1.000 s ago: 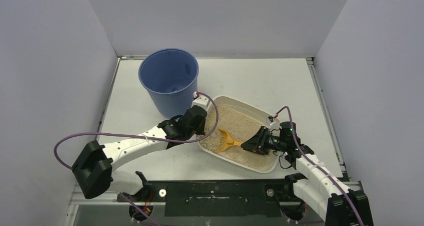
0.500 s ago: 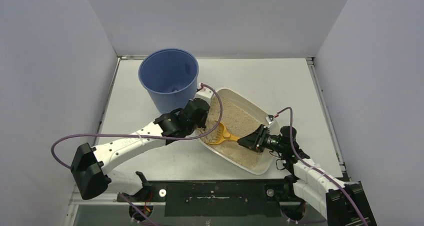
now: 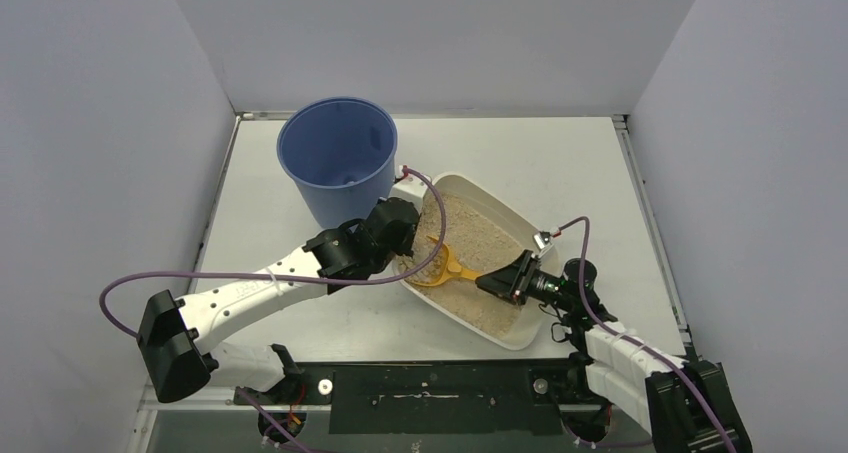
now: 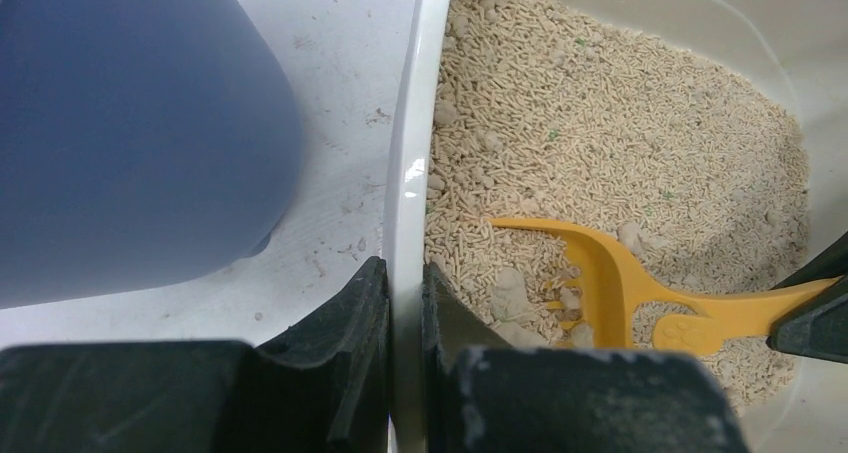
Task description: Clean the litter box
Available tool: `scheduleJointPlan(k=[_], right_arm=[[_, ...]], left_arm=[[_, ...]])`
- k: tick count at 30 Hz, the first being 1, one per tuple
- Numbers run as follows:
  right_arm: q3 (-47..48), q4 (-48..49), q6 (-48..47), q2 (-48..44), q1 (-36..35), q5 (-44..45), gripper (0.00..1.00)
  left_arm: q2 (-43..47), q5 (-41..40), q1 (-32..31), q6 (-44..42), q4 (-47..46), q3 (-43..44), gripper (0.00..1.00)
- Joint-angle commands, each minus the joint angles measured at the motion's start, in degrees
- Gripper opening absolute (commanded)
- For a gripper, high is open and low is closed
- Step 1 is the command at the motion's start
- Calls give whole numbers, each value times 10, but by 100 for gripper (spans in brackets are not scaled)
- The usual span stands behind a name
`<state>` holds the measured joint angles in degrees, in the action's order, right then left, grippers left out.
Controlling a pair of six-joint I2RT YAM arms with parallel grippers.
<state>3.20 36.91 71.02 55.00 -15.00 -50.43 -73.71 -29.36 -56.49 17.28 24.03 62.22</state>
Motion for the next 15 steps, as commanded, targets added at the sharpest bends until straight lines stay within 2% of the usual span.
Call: scheduleJointPlan(k=[1, 2, 3, 4, 5, 7, 8, 9, 10, 11, 13, 15], right_arm=[[21, -119, -66, -9, 20, 93, 0], [22, -159, -84, -15, 36, 108, 0], [-4, -100, -54, -18, 43, 96, 0], [-25, 3, -3, -12, 35, 84, 0], [-24, 32, 11, -1, 24, 72, 0], [11, -90, -64, 15, 40, 70, 0], [-5, -82, -60, 18, 58, 69, 0], [-35, 25, 12, 27, 66, 54, 0], [-52, 113, 41, 40, 58, 41, 0], [-40, 121, 25, 53, 52, 17, 0], [-14, 21, -21, 65, 76, 22, 0], [-57, 167, 51, 82, 73, 24, 0]], left_arm=[[42, 55, -35, 26, -153, 65, 0], [42, 54, -35, 27, -154, 65, 0], [42, 55, -35, 28, -157, 62, 0], [41, 56, -35, 28, -160, 61, 0], [38, 56, -35, 28, -160, 62, 0], [34, 56, -35, 29, -157, 66, 0], [33, 57, -35, 30, -159, 64, 0], [33, 57, -35, 30, -163, 62, 0], [32, 56, -35, 30, -165, 60, 0], [30, 54, -35, 30, -163, 61, 0], [28, 53, -35, 31, -160, 64, 0], [26, 50, -35, 30, -165, 60, 0]])
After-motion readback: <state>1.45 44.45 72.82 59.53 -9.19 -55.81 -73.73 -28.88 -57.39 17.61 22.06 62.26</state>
